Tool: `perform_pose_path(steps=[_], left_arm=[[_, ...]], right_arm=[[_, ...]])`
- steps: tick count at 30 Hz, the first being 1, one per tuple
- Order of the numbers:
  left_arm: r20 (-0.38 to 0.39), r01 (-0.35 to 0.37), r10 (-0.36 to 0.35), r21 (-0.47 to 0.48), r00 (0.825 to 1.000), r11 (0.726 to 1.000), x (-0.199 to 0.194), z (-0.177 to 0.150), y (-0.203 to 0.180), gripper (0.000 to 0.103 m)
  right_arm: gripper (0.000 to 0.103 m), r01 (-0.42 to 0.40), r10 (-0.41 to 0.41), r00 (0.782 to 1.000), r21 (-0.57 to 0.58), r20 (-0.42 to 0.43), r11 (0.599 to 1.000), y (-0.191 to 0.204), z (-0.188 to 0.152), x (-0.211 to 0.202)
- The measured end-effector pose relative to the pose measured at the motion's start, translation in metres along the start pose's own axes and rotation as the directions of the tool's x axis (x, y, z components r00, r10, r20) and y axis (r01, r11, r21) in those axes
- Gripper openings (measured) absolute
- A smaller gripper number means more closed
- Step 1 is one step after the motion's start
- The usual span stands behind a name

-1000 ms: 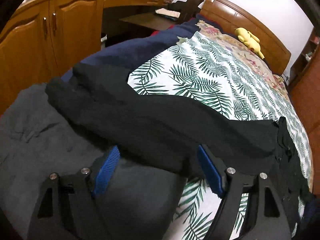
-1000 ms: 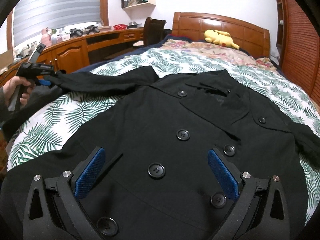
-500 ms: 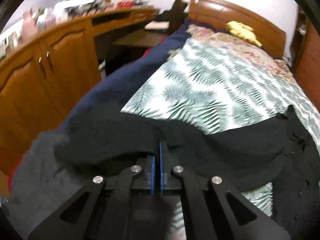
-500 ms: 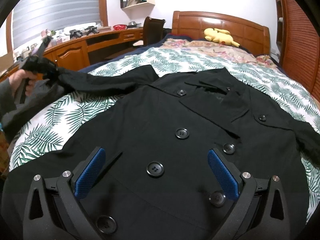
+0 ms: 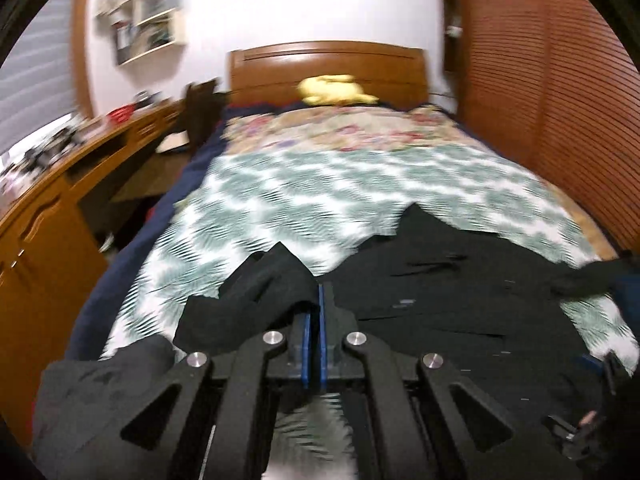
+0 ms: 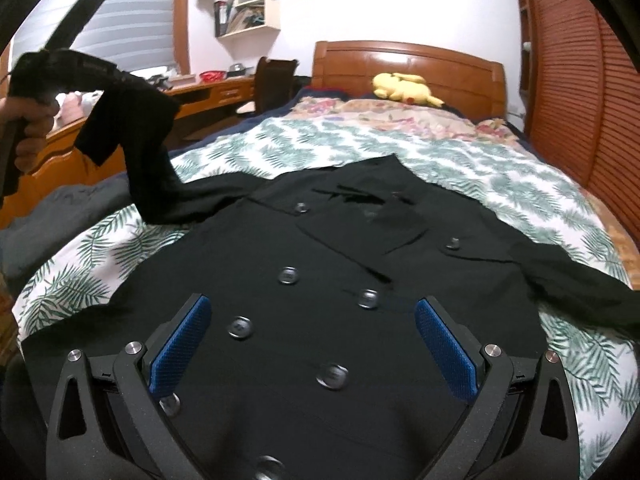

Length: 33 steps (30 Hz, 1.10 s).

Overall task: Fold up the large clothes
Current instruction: 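Carry the sleeve across the coat body with the left gripper and release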

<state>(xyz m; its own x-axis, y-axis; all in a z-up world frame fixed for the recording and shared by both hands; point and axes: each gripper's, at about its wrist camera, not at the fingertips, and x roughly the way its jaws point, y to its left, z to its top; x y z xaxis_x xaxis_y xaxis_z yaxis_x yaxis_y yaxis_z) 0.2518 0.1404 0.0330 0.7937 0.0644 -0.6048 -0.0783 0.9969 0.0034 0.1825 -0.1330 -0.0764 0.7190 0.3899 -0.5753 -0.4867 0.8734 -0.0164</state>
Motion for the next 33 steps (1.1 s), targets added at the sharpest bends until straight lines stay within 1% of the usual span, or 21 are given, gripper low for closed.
perform_pose_path(steps=[3, 6, 10, 13, 16, 19, 23, 26, 30, 33], left_arm=[[-0.013, 0.038, -0.037, 0.054, 0.999, 0.998, -0.002, 0.001, -0.042, 0.000], [-0.040, 0.071, -0.067, 0.100, 0.997, 0.993, -0.001, -0.009, -0.074, 0.000], [-0.066, 0.064, -0.054, 0.166, 0.996, 0.984, 0.004, -0.028, -0.104, 0.000], [-0.082, 0.068, -0.053, 0.192, 0.995, 0.979, 0.004, -0.044, -0.118, 0.000], [-0.103, 0.081, -0.061, 0.201, 0.993, 0.976, 0.005, -0.060, -0.125, 0.000], [-0.131, 0.115, -0.091, 0.191, 0.987, 0.975, 0.006, -0.076, -0.128, 0.001], [-0.154, 0.146, -0.121, 0.162, 0.981, 0.976, -0.001, -0.103, -0.126, 0.003], [-0.167, 0.174, -0.153, 0.118, 0.974, 0.978, -0.006, -0.120, -0.120, 0.006], [-0.169, 0.156, -0.139, 0.091, 0.976, 0.983, -0.017, -0.147, -0.109, 0.010], [-0.168, 0.150, -0.135, 0.085, 0.977, 0.985, -0.028, -0.160, -0.101, 0.016]], right_arm=[[0.103, 0.022, -0.022, 1.000, 0.019, 0.000, 1.000, -0.014, -0.003, -0.010], [0.103, 0.045, -0.045, 0.999, 0.038, 0.000, 0.998, -0.028, -0.007, -0.020], [0.103, 0.069, -0.069, 0.998, 0.054, -0.004, 0.996, -0.040, -0.014, -0.031], [0.103, 0.081, -0.081, 0.997, 0.056, -0.007, 0.995, -0.046, -0.018, -0.036], [0.103, 0.089, -0.089, 0.996, 0.058, -0.010, 0.994, -0.049, -0.020, -0.037], [0.103, 0.088, -0.087, 0.996, 0.061, -0.015, 0.994, -0.048, -0.018, -0.034], [0.103, 0.074, -0.074, 0.997, 0.050, -0.014, 0.996, -0.040, -0.011, -0.030], [0.103, 0.060, -0.060, 0.998, 0.040, -0.014, 0.997, -0.030, -0.005, -0.026], [0.103, 0.042, -0.041, 0.999, 0.031, -0.021, 0.999, -0.015, 0.000, -0.018], [0.103, 0.035, -0.035, 0.999, 0.018, -0.034, 0.999, -0.005, 0.002, -0.010]])
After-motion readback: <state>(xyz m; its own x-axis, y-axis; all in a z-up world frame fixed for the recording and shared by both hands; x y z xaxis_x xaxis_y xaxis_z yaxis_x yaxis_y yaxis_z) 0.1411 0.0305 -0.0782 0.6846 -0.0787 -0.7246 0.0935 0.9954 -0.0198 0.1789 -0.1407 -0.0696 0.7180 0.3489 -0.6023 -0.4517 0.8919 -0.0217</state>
